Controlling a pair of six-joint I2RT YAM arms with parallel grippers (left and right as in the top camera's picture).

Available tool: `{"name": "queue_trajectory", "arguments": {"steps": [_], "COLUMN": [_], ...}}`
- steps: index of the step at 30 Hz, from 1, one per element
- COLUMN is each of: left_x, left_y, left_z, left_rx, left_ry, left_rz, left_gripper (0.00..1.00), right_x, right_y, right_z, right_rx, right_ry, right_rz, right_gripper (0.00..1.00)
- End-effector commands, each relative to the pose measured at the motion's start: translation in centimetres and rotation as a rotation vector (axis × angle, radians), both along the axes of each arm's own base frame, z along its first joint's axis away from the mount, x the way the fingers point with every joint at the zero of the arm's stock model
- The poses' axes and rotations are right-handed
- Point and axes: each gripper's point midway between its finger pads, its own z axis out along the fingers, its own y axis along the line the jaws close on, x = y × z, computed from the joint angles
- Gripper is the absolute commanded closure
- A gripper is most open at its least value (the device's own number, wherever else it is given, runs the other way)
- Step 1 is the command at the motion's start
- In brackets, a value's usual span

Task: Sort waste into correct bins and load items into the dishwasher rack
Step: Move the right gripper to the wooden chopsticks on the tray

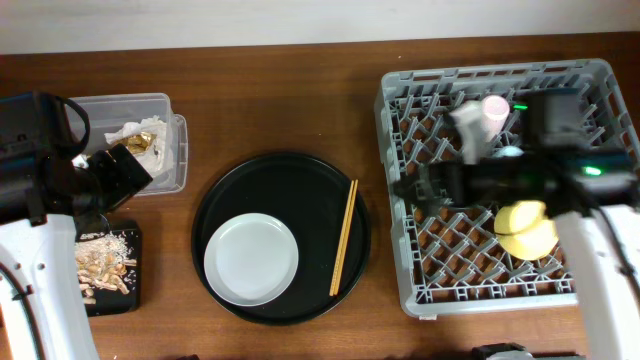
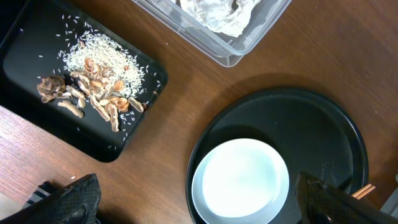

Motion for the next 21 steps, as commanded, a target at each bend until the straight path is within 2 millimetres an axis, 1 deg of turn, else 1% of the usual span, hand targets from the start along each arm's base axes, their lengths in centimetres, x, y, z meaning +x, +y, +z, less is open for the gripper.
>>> {"name": "queue_trajectory", "arguments": {"steps": [1, 2, 3, 4, 6, 7, 8, 10, 12, 13, 15, 17, 18, 21], "left_x": [0.1, 0.1, 0.1, 0.1, 0.1, 0.1, 0.1, 0.1, 0.1, 0.1, 0.1, 0.1, 0.1, 0.1], "left_y": [0.1, 0.1, 0.1, 0.1, 0.1, 0.1, 0.1, 0.1, 0.1, 0.1, 0.1, 0.1, 0.1, 0.1], "left_z": [0.4, 0.4, 0.4, 0.4, 0.4, 0.4, 0.4, 0.4, 0.4, 0.4, 0.4, 0.4, 0.4, 0.4], "left_rx": [-0.001, -0.001, -0.001, -0.001, -0.001, -0.001, -0.001, -0.001, -0.001, -0.001, -0.001, -0.001, -0.001, -0.001], "left_ry": [-0.015, -0.015, -0.015, -0.015, -0.015, -0.015, -0.015, -0.015, -0.015, -0.015, -0.015, -0.015, -0.015, -0.015], "left_rz": [0.009, 0.009, 0.009, 0.009, 0.009, 0.009, 0.009, 0.009, 0.009, 0.009, 0.009, 0.009, 0.009, 0.009], "left_gripper": [0.01, 0.01, 0.01, 0.00, 0.01, 0.01, 0.01, 0.01, 0.01, 0.01, 0.01, 0.01, 0.01, 0.00], "right_x": [-0.7, 0.9, 2.2, 3.3, 3.8, 3.8, 3.9, 4.2, 4.2, 4.2, 4.2, 3.9, 3.8, 3.4], "right_y": [5.4, 6.2, 5.8, 4.9, 4.0, 4.0, 4.3, 6.2, 7.5, 8.3, 9.0, 9.0, 8.9, 9.1], "right_z": [-1.4, -4.0, -6.4, -8.8, -11.7, -12.8, -13.9, -15.6, -16.5, -17.0, -17.6, -18.7, -19.4, -21.4], "right_rx": [0.040, -0.053, -0.158, -0.276, -0.416, -0.459, -0.493, -0.507, -0.513, -0.515, -0.526, -0.572, -0.601, -0.645], "right_ry": [0.033, 0.140, 0.226, 0.295, 0.362, 0.386, 0.404, 0.408, 0.399, 0.392, 0.379, 0.380, 0.381, 0.420], "right_rz": [0.176, 0.054, -0.106, -0.279, -0.473, -0.538, -0.590, -0.585, -0.559, -0.541, -0.529, -0.566, -0.583, -0.609], "right_gripper": [0.02, 0.02, 0.02, 0.01, 0.01, 0.02, 0.01, 0.02, 0.01, 0.08, 0.28, 0.36, 0.37, 0.50]}}
